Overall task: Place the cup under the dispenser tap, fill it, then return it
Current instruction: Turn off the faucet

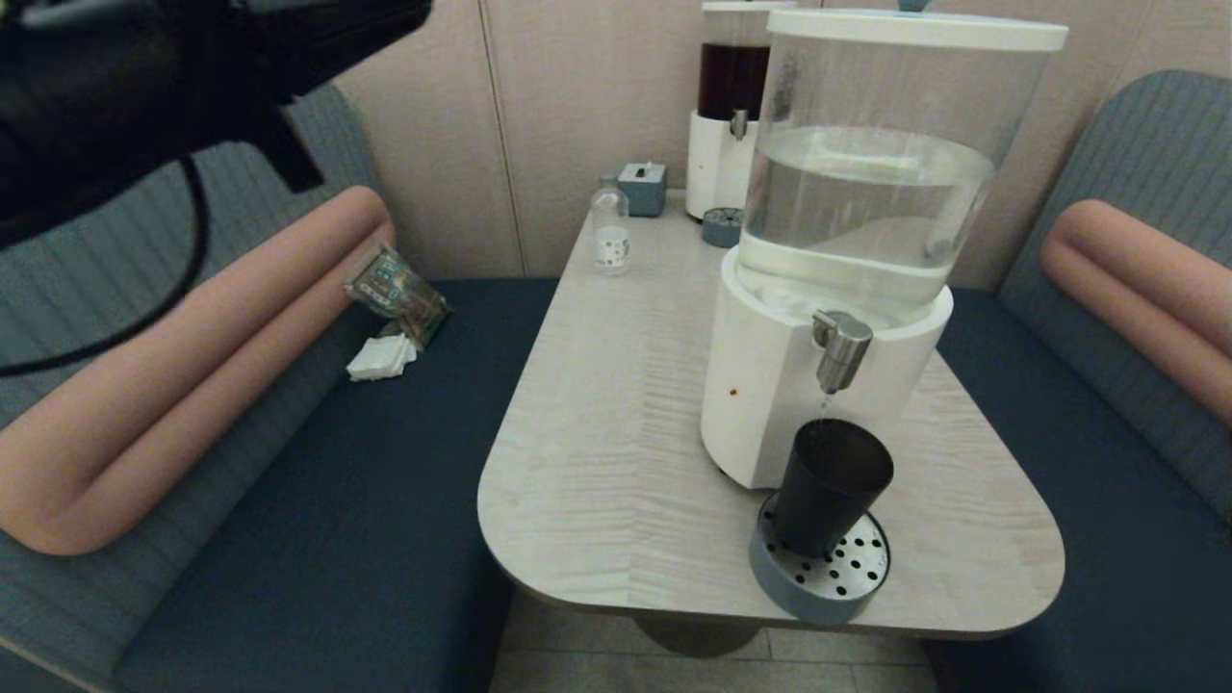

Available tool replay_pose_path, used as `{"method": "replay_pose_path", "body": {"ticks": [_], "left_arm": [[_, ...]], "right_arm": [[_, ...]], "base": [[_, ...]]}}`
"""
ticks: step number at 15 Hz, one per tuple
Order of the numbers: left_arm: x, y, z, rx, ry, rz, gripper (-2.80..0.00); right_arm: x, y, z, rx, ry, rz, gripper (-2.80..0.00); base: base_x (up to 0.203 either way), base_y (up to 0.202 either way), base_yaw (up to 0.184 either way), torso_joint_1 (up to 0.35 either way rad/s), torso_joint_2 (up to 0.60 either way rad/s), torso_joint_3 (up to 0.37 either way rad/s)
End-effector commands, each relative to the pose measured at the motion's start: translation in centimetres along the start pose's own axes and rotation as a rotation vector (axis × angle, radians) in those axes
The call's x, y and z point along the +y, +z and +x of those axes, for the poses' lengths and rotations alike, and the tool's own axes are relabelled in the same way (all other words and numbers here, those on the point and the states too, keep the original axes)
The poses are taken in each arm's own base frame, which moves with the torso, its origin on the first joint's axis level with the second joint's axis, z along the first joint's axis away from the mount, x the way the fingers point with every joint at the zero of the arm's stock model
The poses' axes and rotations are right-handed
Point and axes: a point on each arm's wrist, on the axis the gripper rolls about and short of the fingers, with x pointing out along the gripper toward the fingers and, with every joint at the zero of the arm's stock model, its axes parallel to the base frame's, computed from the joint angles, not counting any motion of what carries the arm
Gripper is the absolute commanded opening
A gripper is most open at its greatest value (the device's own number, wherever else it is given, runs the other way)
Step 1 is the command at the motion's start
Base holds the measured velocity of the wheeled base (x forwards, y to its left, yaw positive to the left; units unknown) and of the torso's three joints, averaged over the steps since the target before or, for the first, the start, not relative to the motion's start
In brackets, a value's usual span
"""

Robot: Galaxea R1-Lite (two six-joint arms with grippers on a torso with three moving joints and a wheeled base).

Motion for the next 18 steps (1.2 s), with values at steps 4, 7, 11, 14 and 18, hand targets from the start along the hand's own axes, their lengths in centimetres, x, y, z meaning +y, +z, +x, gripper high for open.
{"method": "replay_pose_path", "body": {"ticks": [4, 7, 11, 14, 18], "left_arm": [[8.4, -6.5, 5.7, 0.211, 0.190, -0.252, -2.80], [9.7, -10.1, 6.3, 0.347, 0.283, -0.245, -2.80], [10.4, -12.6, 8.2, 0.344, 0.371, -0.168, -2.80], [9.3, -13.7, 10.1, 0.338, 0.341, -0.146, -2.80], [8.8, -15.6, 11.9, 0.299, 0.360, -0.157, -2.80]], "right_arm": [[0.0, -0.4, 0.1, 0.015, 0.002, 0.000, -2.80], [0.0, -0.4, 0.1, 0.015, 0.002, 0.000, -2.80], [0.0, -0.4, 0.1, 0.014, 0.002, 0.000, -2.80], [0.0, -0.4, 0.1, 0.015, 0.002, 0.000, -2.80], [0.0, -0.4, 0.1, 0.014, 0.002, 0.000, -2.80]], "base": [[0.000, 0.000, 0.000, 0.000, 0.00, 0.000], [0.000, 0.000, 0.000, 0.000, 0.00, 0.000], [0.000, 0.000, 0.000, 0.000, 0.00, 0.000], [0.000, 0.000, 0.000, 0.000, 0.00, 0.000], [0.000, 0.000, 0.000, 0.000, 0.00, 0.000]]}}
